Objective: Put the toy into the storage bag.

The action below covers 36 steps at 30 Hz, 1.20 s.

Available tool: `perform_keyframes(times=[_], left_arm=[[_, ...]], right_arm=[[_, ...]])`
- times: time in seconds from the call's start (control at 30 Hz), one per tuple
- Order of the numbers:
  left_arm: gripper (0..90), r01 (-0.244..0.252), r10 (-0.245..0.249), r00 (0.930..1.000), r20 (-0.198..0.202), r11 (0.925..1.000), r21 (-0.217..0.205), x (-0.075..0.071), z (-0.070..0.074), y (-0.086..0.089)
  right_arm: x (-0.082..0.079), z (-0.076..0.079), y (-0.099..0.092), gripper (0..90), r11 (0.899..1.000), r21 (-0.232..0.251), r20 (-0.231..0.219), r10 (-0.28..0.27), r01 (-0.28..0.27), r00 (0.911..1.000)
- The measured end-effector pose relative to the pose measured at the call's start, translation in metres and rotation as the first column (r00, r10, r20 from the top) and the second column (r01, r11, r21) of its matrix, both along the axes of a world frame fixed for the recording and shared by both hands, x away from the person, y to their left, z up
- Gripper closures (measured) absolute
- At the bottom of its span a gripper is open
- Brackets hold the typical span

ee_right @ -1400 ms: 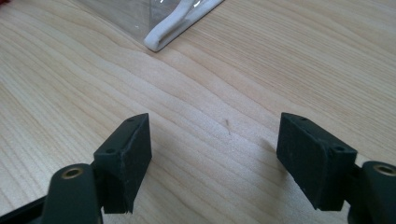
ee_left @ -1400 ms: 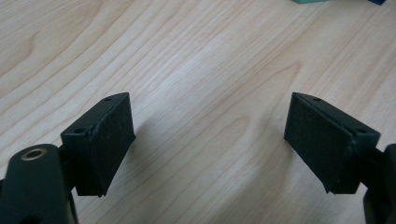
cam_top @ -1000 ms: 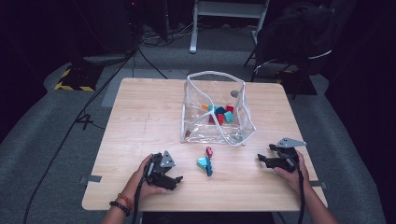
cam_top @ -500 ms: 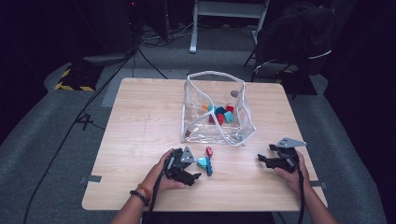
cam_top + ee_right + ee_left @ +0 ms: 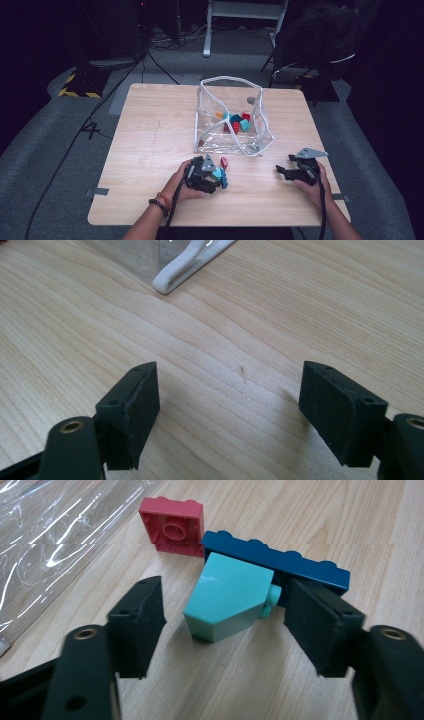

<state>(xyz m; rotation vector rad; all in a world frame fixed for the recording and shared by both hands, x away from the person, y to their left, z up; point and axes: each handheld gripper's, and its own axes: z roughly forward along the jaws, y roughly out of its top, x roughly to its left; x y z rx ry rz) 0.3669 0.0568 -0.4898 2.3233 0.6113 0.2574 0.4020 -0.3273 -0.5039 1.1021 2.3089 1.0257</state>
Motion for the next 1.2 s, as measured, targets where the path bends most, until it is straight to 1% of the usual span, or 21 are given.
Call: perform_keyframes(times=[0.03,0.1,0.13,0.2,0.27,0.3,0.33,0.4,0.43,0.5,0.53,0.63,0.73,0.8,0.9,0.93,1.0,1.07,1.13,1.2], left_arm=[[35.6,0.006,-0.006,1.0,-0.004,1.0,-0.002,0.0,0.0,-0.001],[36.9,0.009,-0.009,1.0,-0.004,1.0,-0.002,0.001,-0.001,-0.003],[40.7,0.015,-0.015,0.9999,-0.004,0.9999,-0.002,0.001,-0.002,-0.003],[43.2,0.012,-0.012,0.9999,0.006,0.9999,0.01,0.002,-0.003,-0.004],[51.4,0.011,-0.011,0.9999,-0.002,0.9998,-0.017,0.003,-0.005,-0.004],[54.3,0.011,-0.011,0.9999,0.005,0.9998,-0.019,0.004,-0.005,-0.003],[56.4,0.007,-0.007,1.0,0.005,0.9999,-0.01,0.003,-0.005,-0.002],[56.7,0.013,-0.013,0.9998,0.015,0.9999,-0.01,0.004,-0.004,-0.001],[56.7,0.009,-0.009,0.9998,0.017,0.9998,-0.017,0.004,-0.004,0.0],[56.7,0.001,-0.001,0.9997,0.023,0.9999,-0.017,0.004,-0.001,0.003],[56.7,-0.004,0.004,0.9998,0.021,0.9995,-0.031,0.004,0.0,0.005],[56.7,-0.027,0.028,0.9992,0.027,0.9988,-0.04,0.005,0.005,0.014],[56.7,-0.048,0.049,0.9984,0.027,0.9967,-0.065,0.005,0.011,0.024],[56.7,-0.068,0.071,0.9967,0.04,0.9958,-0.061,0.004,0.015,0.03],[56.7,-0.077,0.08,0.9956,0.048,0.995,-0.062,0.003,0.022,0.04],[56.7,-0.087,0.09,0.9943,0.056,0.9943,-0.062,0.002,0.025,0.043],[56.7,-0.103,0.108,0.9917,0.069,0.9918,-0.076,0.002,0.032,0.051],[56.8,-0.133,0.142,0.9856,0.093,0.9869,-0.091,0.004,0.041,0.058],[56.7,-0.145,0.157,0.9819,0.106,0.983,-0.113,0.006,0.047,0.063],[56.7,-0.154,0.168,0.9786,0.119,0.9807,-0.121,0.009,0.056,0.066]], right_arm=[[0.0,0.0,0.0,25.0,1.0,0.0,0.0,0.0,0.0,1.0],[0.0,0.0,0.0,25.0,1.0,0.0,0.0,0.0,0.0,1.0],[0.0,0.0,0.0,25.0,1.0,0.0,0.0,0.0,0.0,1.0],[0.0,0.0,0.0,25.0,1.0,0.0,0.001,0.0,0.0,1.0],[0.0,0.0,0.0,25.0,1.0,0.0,0.0,0.0,0.0,1.0],[0.0,0.0,0.0,25.0,1.0,0.0,0.0,0.0,0.0,1.0],[0.0,0.0,0.0,25.0,1.0,0.0,0.001,0.0,0.0,1.0],[0.0,0.0,0.0,25.0,1.0,-0.002,0.002,0.0,0.0,1.0],[0.0,0.0,0.0,25.0,1.0,-0.002,0.003,0.0,0.0,1.0],[0.0,0.0,0.0,25.0,1.0,-0.001,0.002,0.0,0.0,1.0],[0.0,0.0,0.0,25.0,1.0,-0.001,0.002,0.0,0.0,1.0],[0.0,0.0,0.0,24.9,1.0,-0.002,0.003,0.0,0.0,1.0],[0.0,0.0,0.0,24.9,1.0,-0.002,0.003,0.0,0.0,1.0],[-0.001,0.0,0.0,24.9,1.0,-0.003,0.005,0.0,0.0,1.0],[-0.001,0.0,0.0,24.9,1.0,-0.002,0.004,0.0,0.0,1.0],[0.0,0.0,0.0,25.0,1.0,-0.001,0.003,0.0,0.0,1.0],[0.0,0.0,0.0,24.9,1.0,-0.002,0.003,0.0,0.0,1.0],[0.0,0.0,0.0,24.9,1.0,-0.002,0.003,0.001,-0.001,1.0],[0.0,0.0,0.0,25.0,1.0,-0.002,0.003,0.0,0.0,1.0],[0.0,0.0,0.0,24.9,1.0,-0.002,0.003,0.0,0.0,1.0]])
